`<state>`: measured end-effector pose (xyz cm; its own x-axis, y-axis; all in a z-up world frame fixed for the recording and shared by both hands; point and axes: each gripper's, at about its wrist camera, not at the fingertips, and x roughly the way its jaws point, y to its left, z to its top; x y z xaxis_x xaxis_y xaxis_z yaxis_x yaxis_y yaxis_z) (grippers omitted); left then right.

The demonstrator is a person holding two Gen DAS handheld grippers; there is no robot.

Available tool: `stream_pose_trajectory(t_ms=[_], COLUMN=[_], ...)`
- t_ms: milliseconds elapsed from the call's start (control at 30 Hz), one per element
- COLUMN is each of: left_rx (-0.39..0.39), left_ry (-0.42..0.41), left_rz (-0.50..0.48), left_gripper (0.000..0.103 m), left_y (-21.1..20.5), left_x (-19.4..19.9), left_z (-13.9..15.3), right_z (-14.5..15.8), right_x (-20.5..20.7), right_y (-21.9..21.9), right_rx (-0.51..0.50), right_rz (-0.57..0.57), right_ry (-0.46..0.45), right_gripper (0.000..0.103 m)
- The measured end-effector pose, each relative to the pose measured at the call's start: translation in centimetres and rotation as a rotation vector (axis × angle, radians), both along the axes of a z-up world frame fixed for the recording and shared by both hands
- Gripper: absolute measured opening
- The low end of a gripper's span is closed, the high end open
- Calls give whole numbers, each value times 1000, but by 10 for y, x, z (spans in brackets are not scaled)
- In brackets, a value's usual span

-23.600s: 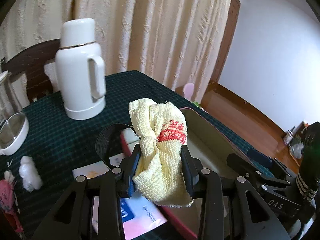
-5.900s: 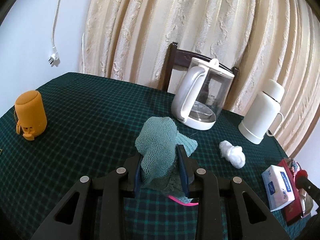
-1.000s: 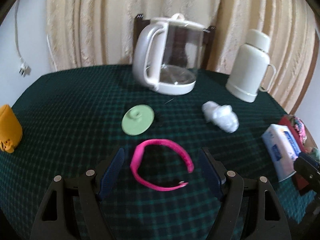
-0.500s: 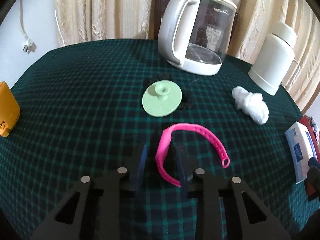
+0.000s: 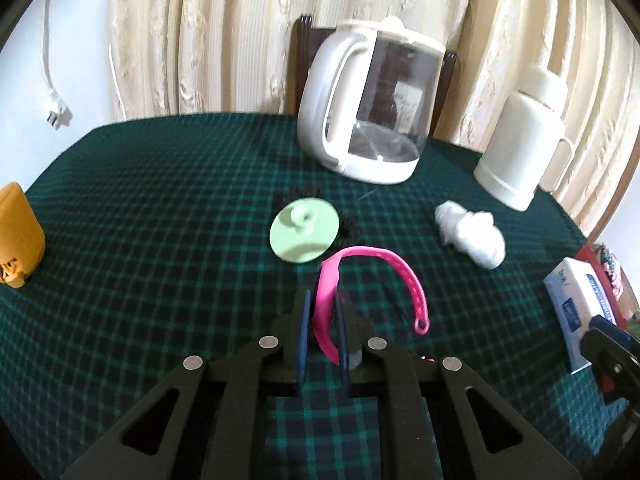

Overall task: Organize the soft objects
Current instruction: 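Grasp the white cotton puff with the right tool while the left tool holds the band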

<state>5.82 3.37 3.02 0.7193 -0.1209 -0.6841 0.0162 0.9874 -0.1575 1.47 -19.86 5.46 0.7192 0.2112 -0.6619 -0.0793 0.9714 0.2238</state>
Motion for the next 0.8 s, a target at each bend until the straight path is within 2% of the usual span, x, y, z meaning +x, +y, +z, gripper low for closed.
stream_pose_trajectory(t_ms=[267, 500, 800], left_rx=[-15, -32, -46], left_ry=[-71, -110, -116], left_rz=[-3, 6, 5], left_gripper=[12, 12, 12], left_y=[1, 5, 6], left_x=[-15, -23, -28], left_z=[16, 26, 29], right_z=[1, -3, -19], right_x=[19, 55, 98], right_y=[4, 11, 29], right_rx=[-19, 12, -32], right_rz=[7, 14, 16], right_ry=[27, 79, 125], right_gripper=[81, 81, 81])
